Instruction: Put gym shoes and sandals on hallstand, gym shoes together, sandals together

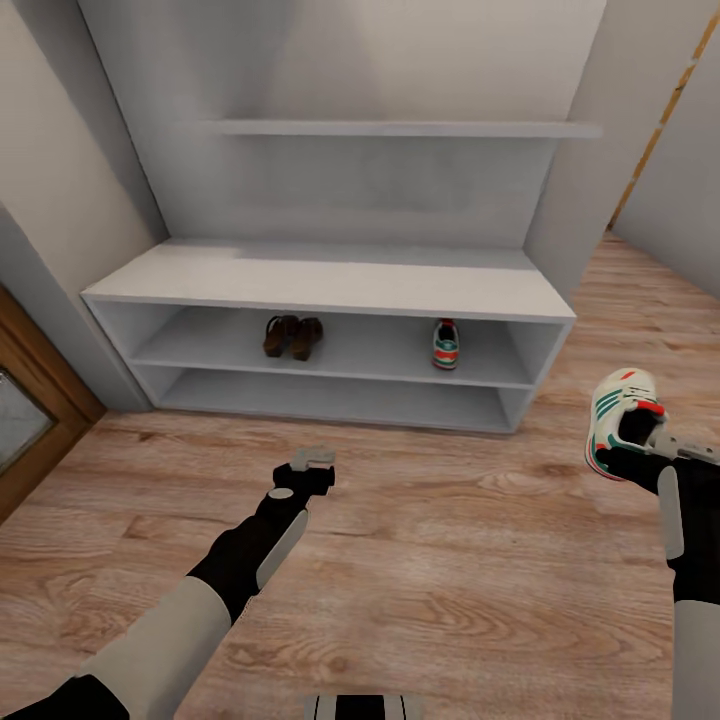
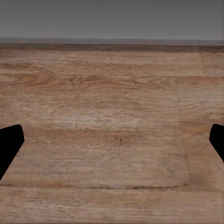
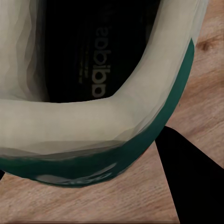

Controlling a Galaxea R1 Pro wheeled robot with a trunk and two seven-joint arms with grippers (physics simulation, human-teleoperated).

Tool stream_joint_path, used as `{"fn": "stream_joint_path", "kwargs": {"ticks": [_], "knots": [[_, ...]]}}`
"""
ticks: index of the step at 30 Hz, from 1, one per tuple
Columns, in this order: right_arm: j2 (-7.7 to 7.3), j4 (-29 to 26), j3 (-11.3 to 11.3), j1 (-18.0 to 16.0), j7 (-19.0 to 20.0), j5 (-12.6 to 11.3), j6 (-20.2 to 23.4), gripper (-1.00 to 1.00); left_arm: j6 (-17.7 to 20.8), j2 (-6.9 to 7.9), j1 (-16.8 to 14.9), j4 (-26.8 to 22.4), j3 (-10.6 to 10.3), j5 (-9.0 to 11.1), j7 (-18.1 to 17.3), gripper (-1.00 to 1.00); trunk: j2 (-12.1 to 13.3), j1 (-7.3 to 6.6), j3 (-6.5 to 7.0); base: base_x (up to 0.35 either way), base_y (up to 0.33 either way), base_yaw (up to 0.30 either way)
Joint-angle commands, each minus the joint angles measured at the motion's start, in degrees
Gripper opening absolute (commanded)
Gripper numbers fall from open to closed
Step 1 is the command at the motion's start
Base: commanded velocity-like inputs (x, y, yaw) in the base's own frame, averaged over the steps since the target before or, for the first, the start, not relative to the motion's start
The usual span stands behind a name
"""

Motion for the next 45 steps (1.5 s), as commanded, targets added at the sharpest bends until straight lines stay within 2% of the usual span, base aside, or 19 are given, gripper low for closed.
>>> {"fn": "stream_joint_path", "kwargs": {"ticks": [1,15,29,42,45], "knots": [[-0.01,-0.09,-0.02,-0.04,-0.05,-0.06,0.31,-1.00,0.12,0.04,-0.04,-0.06,-0.24,0.55,0.50,1.00,-0.02,0.00,-0.05,0.124,0.332,0.000],[-0.01,-0.09,-0.02,-0.04,-0.05,-0.06,0.31,-1.00,0.12,0.04,-0.01,0.05,-0.27,0.60,0.49,1.00,-0.02,0.00,-0.05,0.129,0.323,-0.004],[-0.01,-0.09,0.07,-0.04,-0.03,-0.06,0.31,-1.00,0.12,-0.04,0.04,0.02,-0.27,0.60,0.56,1.00,-0.02,0.00,0.08,-0.029,0.334,-0.164],[-0.01,-0.09,0.16,-0.04,-0.12,-0.06,0.31,-1.00,0.26,0.12,0.00,-0.10,-0.03,0.58,0.80,1.00,-0.02,0.00,0.08,0.000,0.036,-0.004],[0.12,0.12,0.17,-0.04,-0.20,-0.09,0.31,-1.00,0.17,1.00,-0.03,0.11,0.25,0.58,0.71,1.00,-0.02,0.00,0.08,0.000,0.000,0.000]]}}
